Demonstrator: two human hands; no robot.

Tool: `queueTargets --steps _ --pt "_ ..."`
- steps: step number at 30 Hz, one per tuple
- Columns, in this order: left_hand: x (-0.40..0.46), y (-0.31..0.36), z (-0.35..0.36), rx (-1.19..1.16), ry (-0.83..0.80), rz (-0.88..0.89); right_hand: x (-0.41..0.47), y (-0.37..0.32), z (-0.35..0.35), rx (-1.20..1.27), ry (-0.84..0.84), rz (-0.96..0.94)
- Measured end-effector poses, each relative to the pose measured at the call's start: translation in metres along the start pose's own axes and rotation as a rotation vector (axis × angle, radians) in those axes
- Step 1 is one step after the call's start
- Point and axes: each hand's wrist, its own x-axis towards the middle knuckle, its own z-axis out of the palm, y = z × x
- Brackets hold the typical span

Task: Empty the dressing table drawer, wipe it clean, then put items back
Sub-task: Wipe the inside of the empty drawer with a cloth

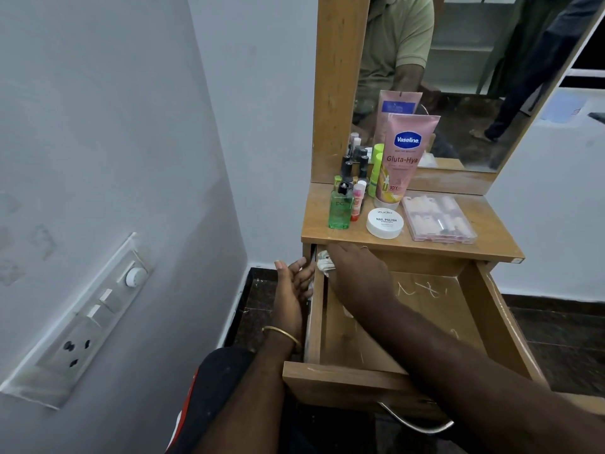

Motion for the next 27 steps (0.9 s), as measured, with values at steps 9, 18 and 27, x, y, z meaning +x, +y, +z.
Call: queueTargets --steps 9,18,27 --pt "-0.007 -0.006 0.001 -0.106 -0.045 0.025 0.001 -0.027 0.001 -0.123 -0.175 -0.146" --pt "0.004 -0.009 0.001 -0.131 -0.009 0.025 0.016 -0.019 0.02 -0.126 -0.192 -0.005" --pt "0.007 -0.004 0.003 -0.075 0.046 -0.054 0.0 -0.023 -0.004 0.107 -0.375 -0.101"
